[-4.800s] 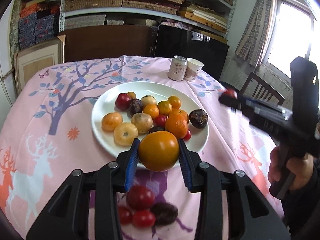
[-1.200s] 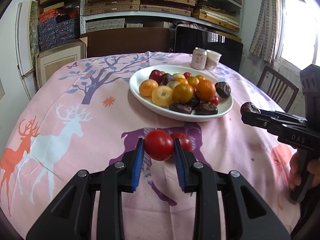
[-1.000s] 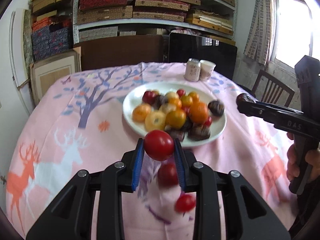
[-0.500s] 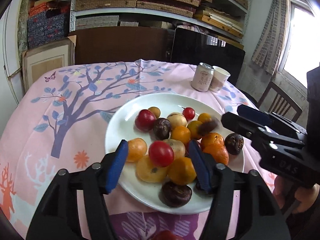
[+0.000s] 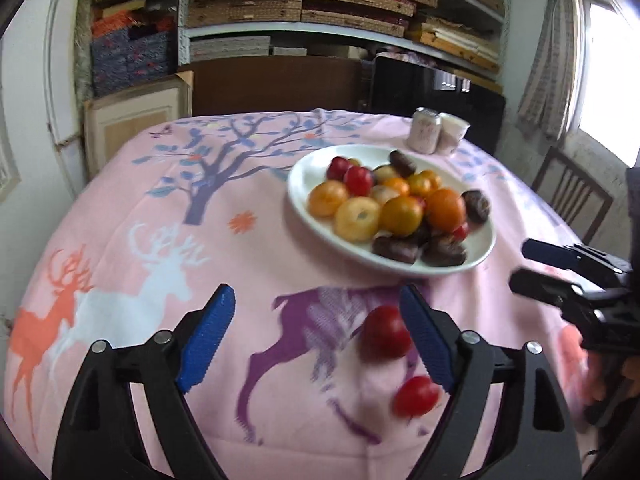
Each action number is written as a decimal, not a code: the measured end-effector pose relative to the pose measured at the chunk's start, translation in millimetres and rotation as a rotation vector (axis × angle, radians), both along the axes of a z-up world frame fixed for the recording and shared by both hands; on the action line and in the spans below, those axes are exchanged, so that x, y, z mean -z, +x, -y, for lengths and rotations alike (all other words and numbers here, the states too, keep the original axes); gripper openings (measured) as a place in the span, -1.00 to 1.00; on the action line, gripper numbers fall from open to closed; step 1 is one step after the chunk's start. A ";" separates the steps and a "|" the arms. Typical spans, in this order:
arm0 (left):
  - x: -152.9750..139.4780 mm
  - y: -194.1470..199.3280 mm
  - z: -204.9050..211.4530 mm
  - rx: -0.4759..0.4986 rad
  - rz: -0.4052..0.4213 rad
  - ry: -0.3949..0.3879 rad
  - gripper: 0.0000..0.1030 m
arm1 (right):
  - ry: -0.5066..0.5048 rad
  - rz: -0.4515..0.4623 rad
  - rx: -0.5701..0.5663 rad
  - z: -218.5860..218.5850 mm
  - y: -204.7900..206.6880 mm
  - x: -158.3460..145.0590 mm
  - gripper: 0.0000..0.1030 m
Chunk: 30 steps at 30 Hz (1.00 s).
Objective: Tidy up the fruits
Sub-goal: 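Grasp a red tomato with the left tool while the right tool grasps the last red tomato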
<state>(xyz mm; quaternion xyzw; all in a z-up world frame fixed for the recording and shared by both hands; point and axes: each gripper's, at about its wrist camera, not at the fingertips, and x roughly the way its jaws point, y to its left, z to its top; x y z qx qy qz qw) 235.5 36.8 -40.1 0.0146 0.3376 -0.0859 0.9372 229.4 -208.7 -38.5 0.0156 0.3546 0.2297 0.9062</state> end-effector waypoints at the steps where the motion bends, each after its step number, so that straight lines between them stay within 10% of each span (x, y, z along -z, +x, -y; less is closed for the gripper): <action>1: 2.4 -3.7 -3.6 -0.023 0.012 0.006 0.59 | -0.017 -0.007 -0.026 -7.2 -5.4 2.8 0.39; 13: 2.5 -4.4 -30.9 -0.076 0.021 -0.068 0.75 | -0.194 -0.044 -0.190 -93.1 -41.2 27.5 0.39; 15: 2.7 -4.5 -30.6 -0.075 0.022 -0.068 0.75 | -0.214 -0.094 -0.192 -102.1 -31.0 35.5 0.23; 17: 3.1 -4.6 -29.3 -0.071 0.018 -0.064 0.75 | -0.191 -0.142 -0.200 -103.6 -23.3 40.1 -0.41; 30: 24.2 -5.0 60.7 0.153 -0.019 0.183 0.70 | -0.045 -0.095 0.074 16.5 -48.1 24.5 -0.41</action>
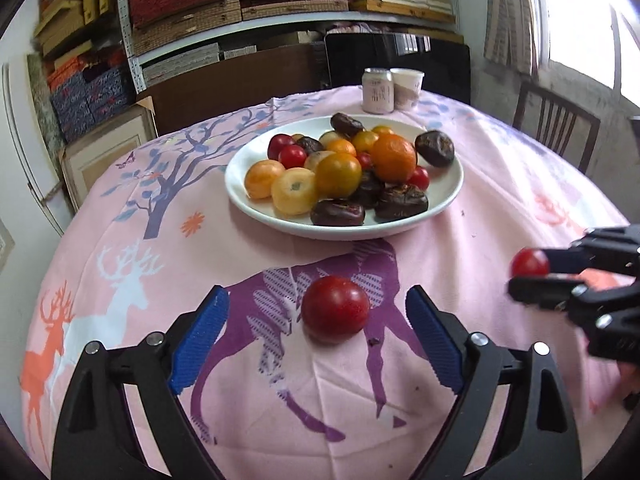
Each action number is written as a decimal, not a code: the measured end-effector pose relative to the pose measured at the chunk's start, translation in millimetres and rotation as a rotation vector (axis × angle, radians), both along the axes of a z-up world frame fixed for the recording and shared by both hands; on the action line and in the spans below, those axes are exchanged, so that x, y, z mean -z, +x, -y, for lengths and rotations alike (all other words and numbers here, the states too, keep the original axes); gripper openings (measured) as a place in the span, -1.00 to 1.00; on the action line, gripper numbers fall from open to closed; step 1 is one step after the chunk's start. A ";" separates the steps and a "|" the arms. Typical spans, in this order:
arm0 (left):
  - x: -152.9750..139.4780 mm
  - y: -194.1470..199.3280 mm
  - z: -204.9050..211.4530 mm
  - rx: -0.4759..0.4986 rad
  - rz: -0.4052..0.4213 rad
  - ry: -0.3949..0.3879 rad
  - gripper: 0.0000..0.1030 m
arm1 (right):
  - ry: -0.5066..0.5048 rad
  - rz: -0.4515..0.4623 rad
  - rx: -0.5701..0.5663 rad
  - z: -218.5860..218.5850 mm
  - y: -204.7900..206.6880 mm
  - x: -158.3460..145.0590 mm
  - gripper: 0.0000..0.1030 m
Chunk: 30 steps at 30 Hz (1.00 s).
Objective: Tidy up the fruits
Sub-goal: 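Grasp a red tomato with the left tool while the right tool grasps the last red tomato, then carry both red tomatoes onto the white plate and open both tools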
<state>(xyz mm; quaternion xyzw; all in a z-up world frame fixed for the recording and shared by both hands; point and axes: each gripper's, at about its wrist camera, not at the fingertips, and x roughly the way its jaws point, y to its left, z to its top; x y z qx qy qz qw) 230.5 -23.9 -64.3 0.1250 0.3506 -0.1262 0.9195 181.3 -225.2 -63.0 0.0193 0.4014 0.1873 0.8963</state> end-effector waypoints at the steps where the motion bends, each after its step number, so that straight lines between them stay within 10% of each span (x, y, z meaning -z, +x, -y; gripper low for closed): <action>1: 3.3 4.5 1.1 -0.006 -0.019 0.001 0.67 | 0.006 -0.006 0.009 3.0 1.3 1.8 -0.41; 8: 16.2 18.4 -5.4 0.010 -0.133 -0.087 -0.21 | 0.043 -0.008 -0.011 8.6 2.7 2.4 -0.40; 30: -78.8 -10.5 -17.2 0.043 0.013 -0.166 -0.21 | 0.140 0.187 0.070 51.5 21.3 -83.8 -0.41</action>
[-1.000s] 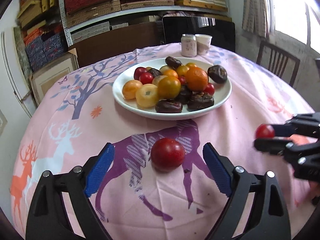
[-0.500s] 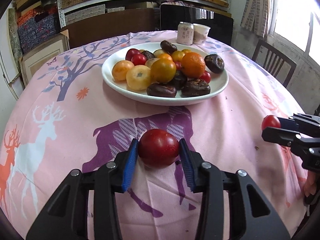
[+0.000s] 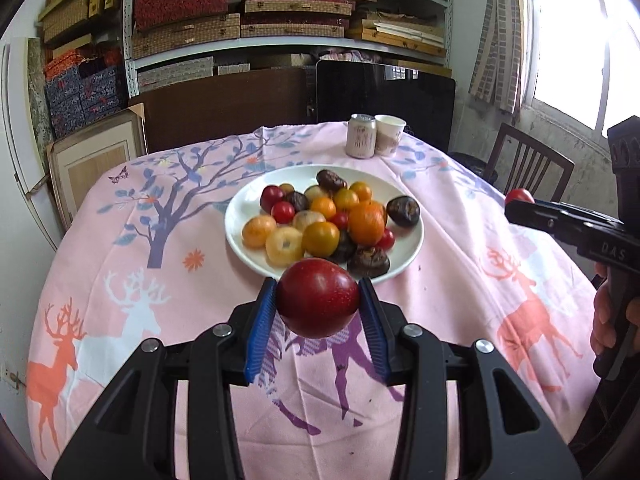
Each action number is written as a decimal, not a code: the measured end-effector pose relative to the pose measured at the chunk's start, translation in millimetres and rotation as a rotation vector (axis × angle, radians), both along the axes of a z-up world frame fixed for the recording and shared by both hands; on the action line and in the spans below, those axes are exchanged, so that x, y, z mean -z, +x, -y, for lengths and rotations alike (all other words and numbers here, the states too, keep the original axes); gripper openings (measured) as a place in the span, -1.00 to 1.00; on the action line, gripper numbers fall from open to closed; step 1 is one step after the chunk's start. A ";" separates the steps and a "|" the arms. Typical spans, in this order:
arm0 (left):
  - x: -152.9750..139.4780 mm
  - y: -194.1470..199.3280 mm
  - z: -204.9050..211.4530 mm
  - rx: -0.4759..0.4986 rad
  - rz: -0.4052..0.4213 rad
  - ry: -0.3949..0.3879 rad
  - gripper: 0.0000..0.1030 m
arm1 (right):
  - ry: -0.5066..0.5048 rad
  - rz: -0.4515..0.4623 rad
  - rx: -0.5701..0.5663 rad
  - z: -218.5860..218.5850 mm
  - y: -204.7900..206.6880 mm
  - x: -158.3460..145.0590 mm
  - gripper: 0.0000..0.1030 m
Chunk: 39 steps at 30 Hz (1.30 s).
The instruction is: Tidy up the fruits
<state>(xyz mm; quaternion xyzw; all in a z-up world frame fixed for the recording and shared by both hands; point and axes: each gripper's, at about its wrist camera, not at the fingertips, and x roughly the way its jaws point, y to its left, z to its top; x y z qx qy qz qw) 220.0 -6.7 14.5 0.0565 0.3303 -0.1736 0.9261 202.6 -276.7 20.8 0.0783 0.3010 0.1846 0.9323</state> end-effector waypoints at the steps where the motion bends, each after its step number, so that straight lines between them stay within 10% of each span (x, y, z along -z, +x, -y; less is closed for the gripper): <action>1: -3.6 3.9 0.6 -0.001 -0.003 -0.008 -0.21 | 0.005 0.010 0.009 2.2 3.6 -6.0 -0.41; 25: 31.8 150.7 27.1 -0.058 -0.183 -0.137 -0.21 | -0.052 -0.063 -0.015 -55.0 159.7 17.4 -0.37; 28: 33.4 154.2 23.6 -0.093 -0.175 -0.136 0.11 | -0.090 -0.056 -0.006 -62.7 162.9 18.2 0.38; 36: 24.8 108.6 8.4 -0.156 -0.129 -0.083 0.78 | -0.009 -0.105 0.014 -34.3 119.5 18.0 0.42; 39: 30.8 73.8 1.0 -0.166 -0.158 -0.064 0.83 | -0.023 -0.123 0.014 -26.9 78.2 26.1 0.79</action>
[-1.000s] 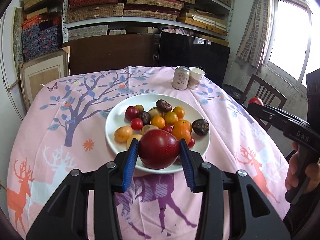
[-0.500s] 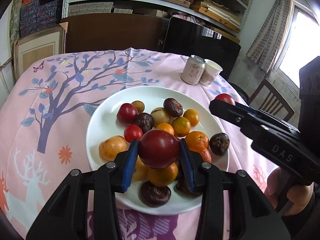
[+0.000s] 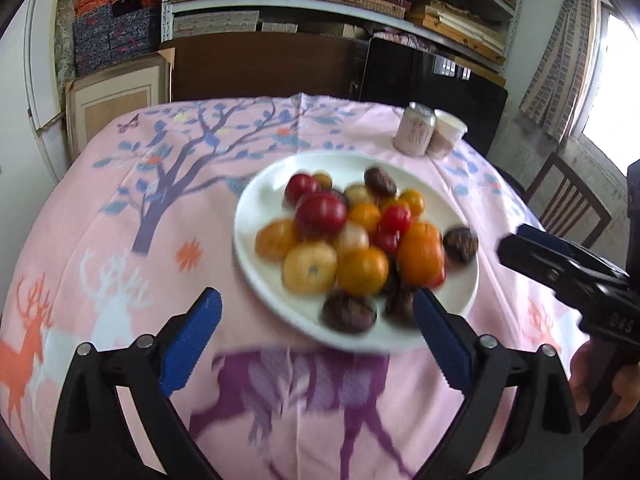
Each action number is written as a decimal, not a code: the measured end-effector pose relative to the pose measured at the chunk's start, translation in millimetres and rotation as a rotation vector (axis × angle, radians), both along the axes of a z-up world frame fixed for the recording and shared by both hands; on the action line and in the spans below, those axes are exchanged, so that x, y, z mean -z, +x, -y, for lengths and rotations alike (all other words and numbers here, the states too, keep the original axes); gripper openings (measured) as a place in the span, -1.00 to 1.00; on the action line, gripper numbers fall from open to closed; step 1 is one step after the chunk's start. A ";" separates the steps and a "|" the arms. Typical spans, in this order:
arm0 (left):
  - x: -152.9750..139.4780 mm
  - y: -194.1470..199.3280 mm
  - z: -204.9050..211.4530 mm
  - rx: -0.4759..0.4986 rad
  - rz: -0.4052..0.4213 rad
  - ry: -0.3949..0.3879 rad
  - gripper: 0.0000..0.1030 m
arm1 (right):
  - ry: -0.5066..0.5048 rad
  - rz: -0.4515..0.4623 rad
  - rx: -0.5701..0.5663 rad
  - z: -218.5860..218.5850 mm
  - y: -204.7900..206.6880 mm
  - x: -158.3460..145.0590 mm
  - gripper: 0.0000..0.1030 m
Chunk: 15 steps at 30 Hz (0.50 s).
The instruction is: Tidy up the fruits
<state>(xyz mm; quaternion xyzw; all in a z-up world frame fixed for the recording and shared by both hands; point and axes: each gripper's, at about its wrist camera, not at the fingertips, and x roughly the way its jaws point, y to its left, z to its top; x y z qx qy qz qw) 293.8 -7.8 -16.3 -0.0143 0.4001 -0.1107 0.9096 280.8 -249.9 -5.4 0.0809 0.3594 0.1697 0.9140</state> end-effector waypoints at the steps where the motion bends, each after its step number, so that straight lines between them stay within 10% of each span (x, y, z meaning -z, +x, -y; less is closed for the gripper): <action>1: 2.0 -13.0 -3.2 0.003 -0.010 -0.005 0.84 | -0.002 0.011 0.004 2.7 -16.2 2.2 0.93; 15: -14.4 -202.2 -22.1 -0.108 0.081 0.022 0.90 | -0.028 0.111 0.069 22.3 -206.4 -11.8 0.93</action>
